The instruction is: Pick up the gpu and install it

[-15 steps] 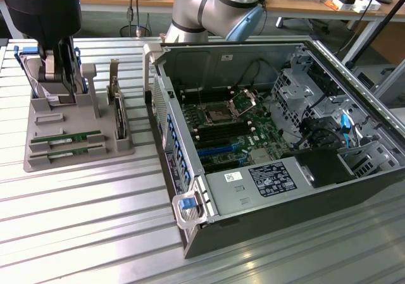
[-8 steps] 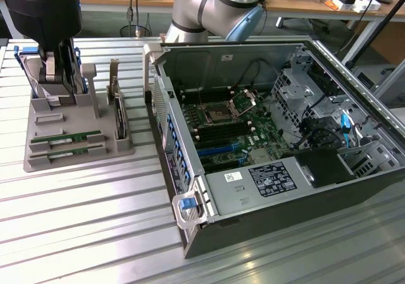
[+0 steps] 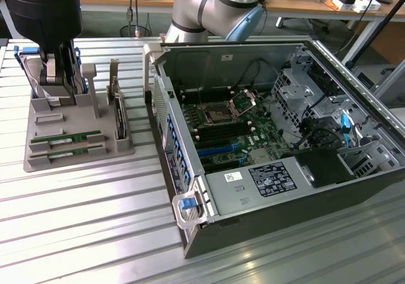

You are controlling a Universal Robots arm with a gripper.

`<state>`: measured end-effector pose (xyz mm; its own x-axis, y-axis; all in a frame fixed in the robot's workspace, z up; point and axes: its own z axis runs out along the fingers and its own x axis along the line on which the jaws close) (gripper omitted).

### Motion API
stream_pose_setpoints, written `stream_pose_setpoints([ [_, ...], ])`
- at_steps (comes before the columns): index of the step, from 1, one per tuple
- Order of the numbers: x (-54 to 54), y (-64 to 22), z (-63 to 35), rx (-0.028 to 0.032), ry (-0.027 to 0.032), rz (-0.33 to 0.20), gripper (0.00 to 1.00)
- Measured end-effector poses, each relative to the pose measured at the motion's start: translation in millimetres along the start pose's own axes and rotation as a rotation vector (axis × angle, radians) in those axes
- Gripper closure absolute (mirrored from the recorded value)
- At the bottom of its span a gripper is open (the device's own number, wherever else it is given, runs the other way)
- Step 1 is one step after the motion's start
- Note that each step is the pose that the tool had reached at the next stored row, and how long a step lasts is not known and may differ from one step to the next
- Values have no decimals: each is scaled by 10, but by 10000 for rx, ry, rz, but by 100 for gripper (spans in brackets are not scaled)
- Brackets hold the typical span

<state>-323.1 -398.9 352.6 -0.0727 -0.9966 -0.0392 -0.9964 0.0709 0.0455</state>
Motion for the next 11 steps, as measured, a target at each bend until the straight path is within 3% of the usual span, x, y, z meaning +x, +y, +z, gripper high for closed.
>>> stream_pose_setpoints([
  [11,1,-2,30,-2,-28,-2,69],
])
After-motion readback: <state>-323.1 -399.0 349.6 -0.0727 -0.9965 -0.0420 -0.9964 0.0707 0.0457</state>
